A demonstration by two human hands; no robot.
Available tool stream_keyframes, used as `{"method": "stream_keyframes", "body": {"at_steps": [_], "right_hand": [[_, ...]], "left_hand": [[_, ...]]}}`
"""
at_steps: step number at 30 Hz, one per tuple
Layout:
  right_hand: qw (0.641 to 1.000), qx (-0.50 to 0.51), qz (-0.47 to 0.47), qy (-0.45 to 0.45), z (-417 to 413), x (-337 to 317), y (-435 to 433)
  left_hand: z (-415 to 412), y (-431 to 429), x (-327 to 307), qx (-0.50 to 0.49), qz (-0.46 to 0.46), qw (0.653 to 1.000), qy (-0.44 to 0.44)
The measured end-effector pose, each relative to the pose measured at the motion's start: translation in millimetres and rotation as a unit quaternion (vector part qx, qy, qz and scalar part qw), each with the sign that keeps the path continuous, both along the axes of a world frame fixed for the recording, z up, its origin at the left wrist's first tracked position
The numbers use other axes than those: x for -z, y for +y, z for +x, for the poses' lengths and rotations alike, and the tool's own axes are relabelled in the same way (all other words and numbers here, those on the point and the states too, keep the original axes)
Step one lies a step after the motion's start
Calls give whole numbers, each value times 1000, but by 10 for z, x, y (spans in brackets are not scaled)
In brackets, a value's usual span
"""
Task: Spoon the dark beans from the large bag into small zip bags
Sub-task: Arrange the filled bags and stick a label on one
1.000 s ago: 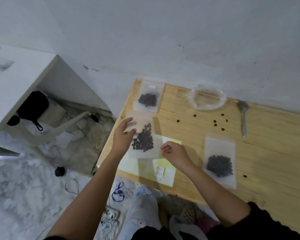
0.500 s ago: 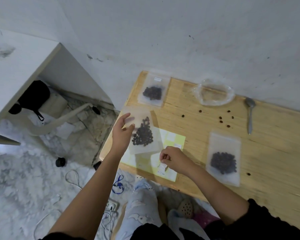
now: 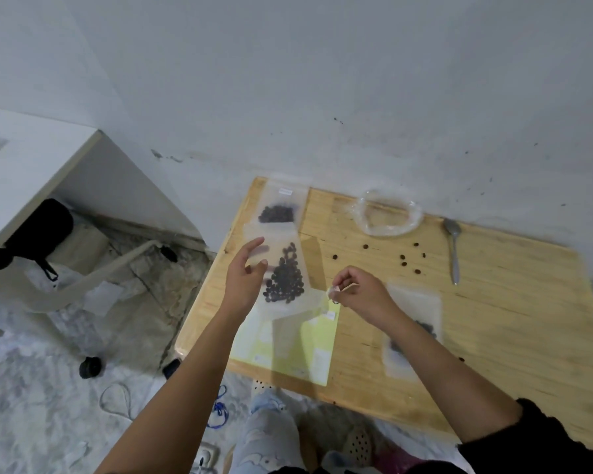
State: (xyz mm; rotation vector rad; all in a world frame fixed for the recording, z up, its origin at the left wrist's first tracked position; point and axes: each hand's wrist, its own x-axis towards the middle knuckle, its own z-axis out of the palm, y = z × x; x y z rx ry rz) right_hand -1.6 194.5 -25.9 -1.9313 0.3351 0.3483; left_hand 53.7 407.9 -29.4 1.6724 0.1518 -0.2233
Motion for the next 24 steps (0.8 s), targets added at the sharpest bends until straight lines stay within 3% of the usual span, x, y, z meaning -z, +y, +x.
{"method": "stream_keyframes", "body": {"at_steps": [6,12,19,24], "right_hand": [[999,-24,-19,16,-43,62,52],[999,-10,28,32,-66,176,111],[986,-114,79,97,-154,325,371],[983,-152,29,102,-272,453,378]], "left_hand": [[60,-68,-43,-3,3,1000,-11],[29,-23,23,-16,9,1000,0],[4,104,90,-30,33,999,0],[-9,145,131,-38,40,998,7]]}}
